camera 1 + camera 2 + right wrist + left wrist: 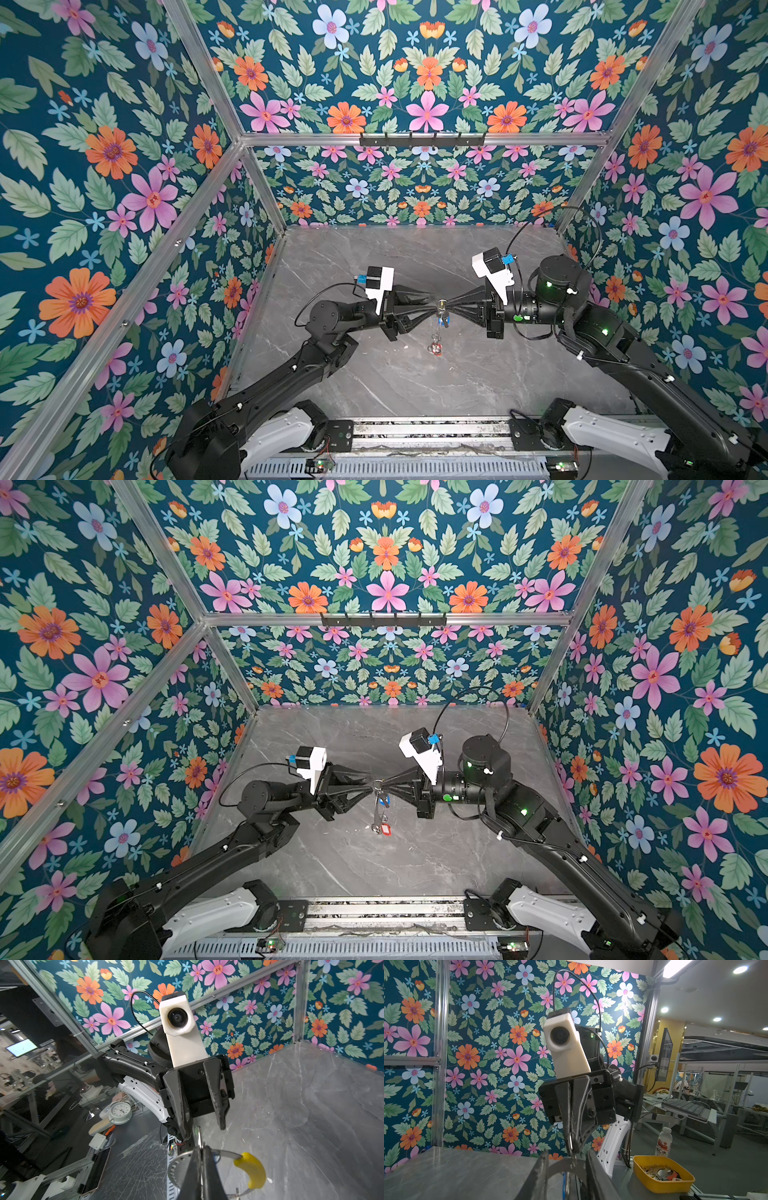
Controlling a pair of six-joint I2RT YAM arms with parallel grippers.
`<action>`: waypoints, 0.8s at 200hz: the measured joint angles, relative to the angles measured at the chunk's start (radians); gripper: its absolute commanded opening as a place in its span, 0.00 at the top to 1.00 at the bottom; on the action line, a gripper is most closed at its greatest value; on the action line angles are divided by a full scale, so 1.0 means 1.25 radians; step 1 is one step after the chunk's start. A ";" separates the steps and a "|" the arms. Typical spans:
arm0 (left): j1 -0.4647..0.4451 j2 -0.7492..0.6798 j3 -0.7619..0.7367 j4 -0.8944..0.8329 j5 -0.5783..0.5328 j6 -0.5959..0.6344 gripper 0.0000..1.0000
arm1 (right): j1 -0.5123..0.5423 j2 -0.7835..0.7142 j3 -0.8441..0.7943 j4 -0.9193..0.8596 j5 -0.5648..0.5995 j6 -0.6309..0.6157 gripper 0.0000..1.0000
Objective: Remove the keys from the keyring
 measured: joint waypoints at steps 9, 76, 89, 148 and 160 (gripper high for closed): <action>0.005 0.005 0.013 -0.017 0.008 -0.006 0.65 | 0.000 0.007 0.022 -0.040 0.014 -0.019 1.00; 0.032 0.027 0.152 -0.256 0.096 -0.017 0.65 | 0.000 0.069 0.170 -0.284 0.077 -0.126 1.00; 0.032 0.031 0.187 -0.328 0.113 0.005 0.65 | 0.000 0.080 0.186 -0.309 0.080 -0.139 1.00; 0.032 0.066 0.293 -0.591 0.159 0.106 0.66 | 0.003 0.101 0.222 -0.352 0.083 -0.160 1.00; 0.032 0.071 0.300 -0.618 0.171 0.112 0.69 | 0.005 0.105 0.226 -0.355 0.092 -0.161 1.00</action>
